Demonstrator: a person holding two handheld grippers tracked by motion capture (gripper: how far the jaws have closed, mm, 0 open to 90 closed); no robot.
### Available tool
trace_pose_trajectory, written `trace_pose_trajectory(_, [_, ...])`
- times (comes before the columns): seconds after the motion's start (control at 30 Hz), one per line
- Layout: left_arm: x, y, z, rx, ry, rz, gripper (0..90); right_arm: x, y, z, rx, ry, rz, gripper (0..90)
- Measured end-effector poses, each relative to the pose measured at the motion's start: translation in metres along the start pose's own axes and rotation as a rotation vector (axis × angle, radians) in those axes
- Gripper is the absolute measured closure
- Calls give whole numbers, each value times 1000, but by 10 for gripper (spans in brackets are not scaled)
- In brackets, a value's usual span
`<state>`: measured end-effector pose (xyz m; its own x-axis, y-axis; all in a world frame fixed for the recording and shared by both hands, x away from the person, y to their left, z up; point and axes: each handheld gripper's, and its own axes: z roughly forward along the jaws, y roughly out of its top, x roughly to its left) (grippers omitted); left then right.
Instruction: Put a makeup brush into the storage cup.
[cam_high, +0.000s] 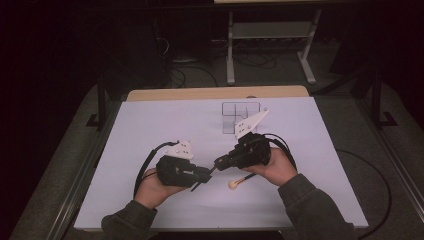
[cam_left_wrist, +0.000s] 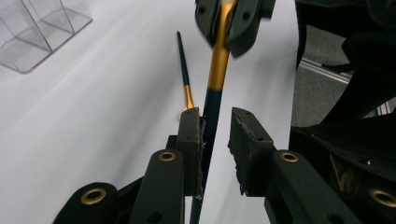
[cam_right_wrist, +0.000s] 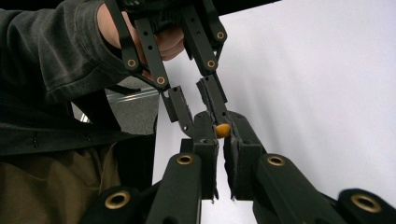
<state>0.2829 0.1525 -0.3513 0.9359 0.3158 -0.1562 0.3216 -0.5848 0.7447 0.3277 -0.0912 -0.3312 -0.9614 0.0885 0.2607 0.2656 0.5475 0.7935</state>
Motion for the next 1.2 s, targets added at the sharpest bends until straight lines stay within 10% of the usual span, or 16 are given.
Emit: trace_pose_trajectory(1.2, [-1,-6,8,57,-35,6,843,0,1,-2,-26,-3,8,719])
